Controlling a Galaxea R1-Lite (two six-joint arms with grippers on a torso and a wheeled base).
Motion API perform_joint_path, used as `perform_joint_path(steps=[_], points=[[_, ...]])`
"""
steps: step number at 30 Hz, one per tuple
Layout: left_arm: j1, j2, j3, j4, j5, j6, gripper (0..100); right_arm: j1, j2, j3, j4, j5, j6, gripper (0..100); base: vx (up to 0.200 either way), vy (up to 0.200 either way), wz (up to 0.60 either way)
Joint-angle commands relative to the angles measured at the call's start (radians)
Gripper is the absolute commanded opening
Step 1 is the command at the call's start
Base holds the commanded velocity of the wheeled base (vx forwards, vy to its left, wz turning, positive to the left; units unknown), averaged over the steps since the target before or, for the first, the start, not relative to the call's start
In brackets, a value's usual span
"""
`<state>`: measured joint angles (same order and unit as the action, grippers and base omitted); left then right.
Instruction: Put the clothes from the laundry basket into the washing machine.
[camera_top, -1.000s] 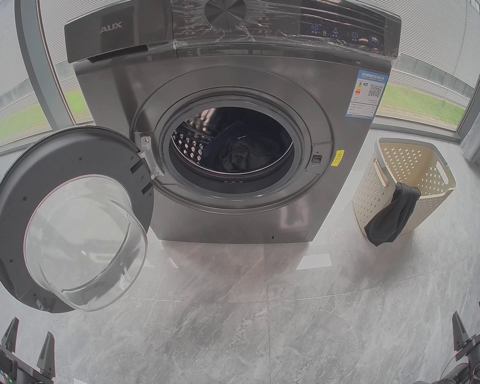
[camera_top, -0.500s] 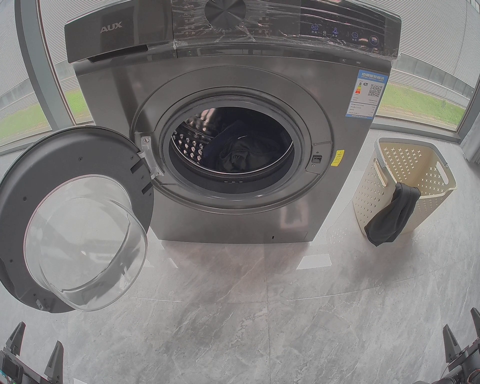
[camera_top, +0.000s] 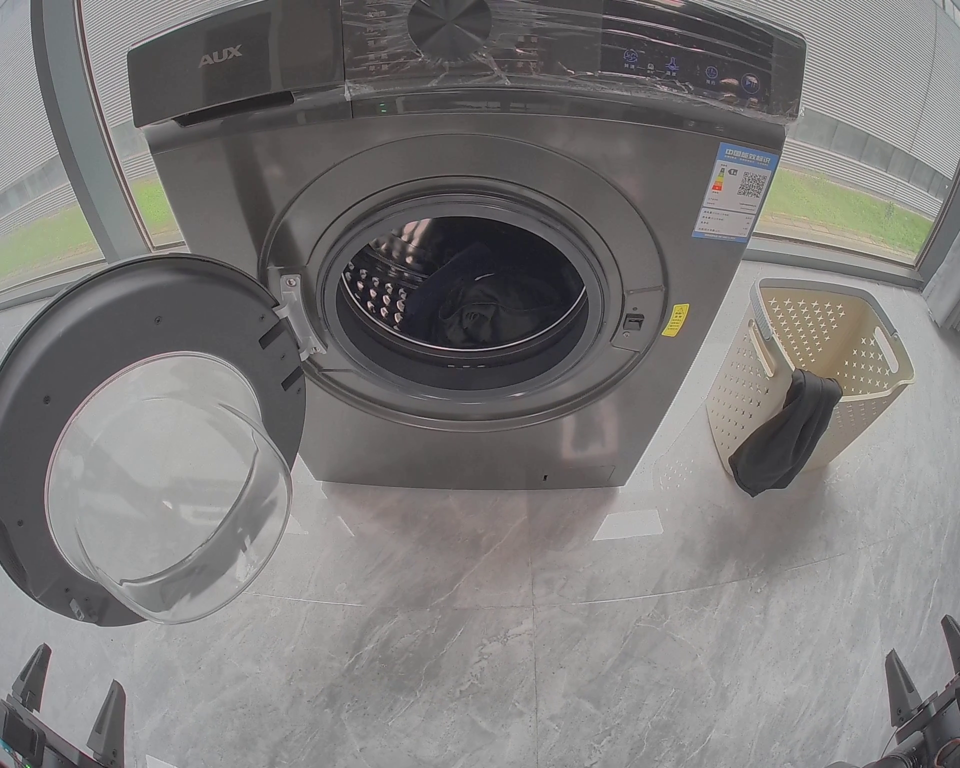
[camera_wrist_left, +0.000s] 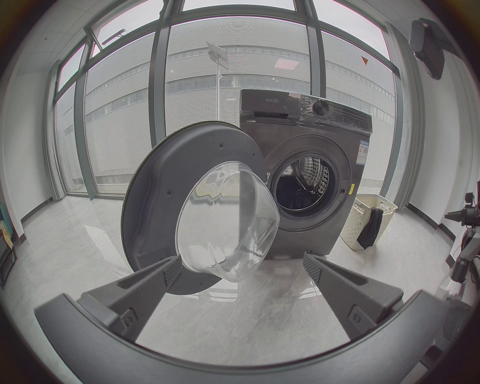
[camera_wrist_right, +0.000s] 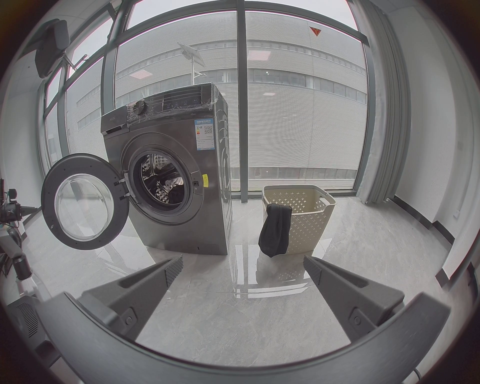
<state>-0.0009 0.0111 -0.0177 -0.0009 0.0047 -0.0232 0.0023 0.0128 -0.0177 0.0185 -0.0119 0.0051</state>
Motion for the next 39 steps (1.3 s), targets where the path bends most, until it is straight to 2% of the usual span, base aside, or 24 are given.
perform_joint_path(steps=[1, 13, 15, 22, 27, 36, 39], points=[[0.001, -0.006, 0.018, -0.001, 0.005, -0.017, 100, 0.001, -0.007, 0.010, 0.000, 0.000, -0.001, 100, 0.000, -0.200, 0.00], [0.002, -0.008, 0.018, -0.002, 0.018, -0.017, 100, 0.001, -0.007, 0.008, 0.000, 0.000, -0.001, 100, 0.000, -0.200, 0.00], [0.002, -0.008, 0.018, -0.001, 0.015, -0.003, 100, 0.001, -0.007, 0.008, 0.000, 0.000, -0.001, 100, 0.000, -0.200, 0.00], [0.002, -0.008, 0.018, -0.001, 0.012, 0.011, 100, 0.001, -0.007, 0.008, 0.000, 0.000, -0.001, 100, 0.000, 0.000, 0.00], [0.002, -0.008, 0.018, -0.002, 0.011, 0.006, 100, 0.001, -0.007, 0.008, 0.000, 0.000, -0.001, 100, 0.000, 0.000, 0.00], [0.002, -0.008, 0.018, -0.002, 0.012, 0.006, 100, 0.001, -0.007, 0.008, 0.000, 0.000, -0.001, 100, 0.000, -0.200, 0.00], [0.002, -0.008, 0.018, -0.002, 0.012, 0.008, 100, 0.001, -0.007, 0.008, 0.000, 0.000, -0.001, 100, 0.000, 0.000, 0.00]])
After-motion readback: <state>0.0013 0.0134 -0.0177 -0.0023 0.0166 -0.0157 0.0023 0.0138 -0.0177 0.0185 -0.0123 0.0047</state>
